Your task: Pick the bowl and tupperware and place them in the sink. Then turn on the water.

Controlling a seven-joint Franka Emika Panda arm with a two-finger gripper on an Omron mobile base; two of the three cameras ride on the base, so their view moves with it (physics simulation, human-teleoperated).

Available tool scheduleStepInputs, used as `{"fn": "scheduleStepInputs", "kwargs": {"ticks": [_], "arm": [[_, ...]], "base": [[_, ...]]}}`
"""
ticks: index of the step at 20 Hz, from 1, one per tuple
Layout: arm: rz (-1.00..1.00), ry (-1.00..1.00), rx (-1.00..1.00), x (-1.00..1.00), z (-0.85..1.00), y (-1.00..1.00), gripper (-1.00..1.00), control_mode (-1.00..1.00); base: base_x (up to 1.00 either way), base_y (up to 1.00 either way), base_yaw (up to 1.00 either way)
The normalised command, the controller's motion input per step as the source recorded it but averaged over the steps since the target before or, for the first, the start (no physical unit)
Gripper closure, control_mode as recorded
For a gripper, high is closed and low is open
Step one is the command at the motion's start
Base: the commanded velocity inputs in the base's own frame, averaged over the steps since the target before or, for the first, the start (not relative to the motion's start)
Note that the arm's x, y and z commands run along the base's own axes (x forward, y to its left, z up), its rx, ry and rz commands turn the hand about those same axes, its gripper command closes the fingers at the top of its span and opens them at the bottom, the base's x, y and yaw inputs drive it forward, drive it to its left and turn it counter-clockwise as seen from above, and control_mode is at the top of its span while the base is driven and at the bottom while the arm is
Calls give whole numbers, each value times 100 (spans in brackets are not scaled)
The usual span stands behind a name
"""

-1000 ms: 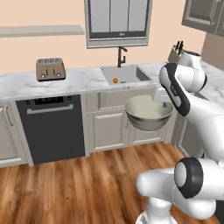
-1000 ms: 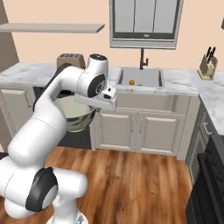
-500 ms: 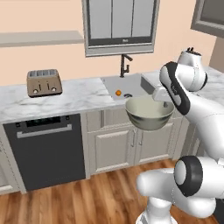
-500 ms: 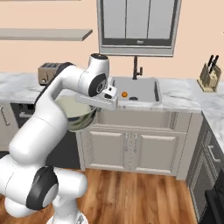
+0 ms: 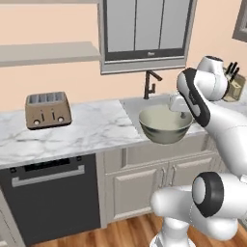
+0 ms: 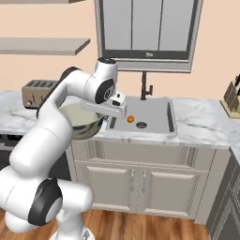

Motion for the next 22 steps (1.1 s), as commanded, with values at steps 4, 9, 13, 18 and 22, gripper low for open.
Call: {"fn": "scheduleStepInputs", "kwargs": {"ticks": [4,9,13,18,22], "arm": [[0,0,0,0,0,0,100,100],[0,0,0,0,0,0,100,100],[0,0,0,0,0,0,100,100],[0,0,0,0,0,0,100,100],[0,0,0,0,0,0,100,100]], "base": [[91,-4,0],[56,-34,2],[9,-54,7],[17,-51,4],[39,-39,1]]}}
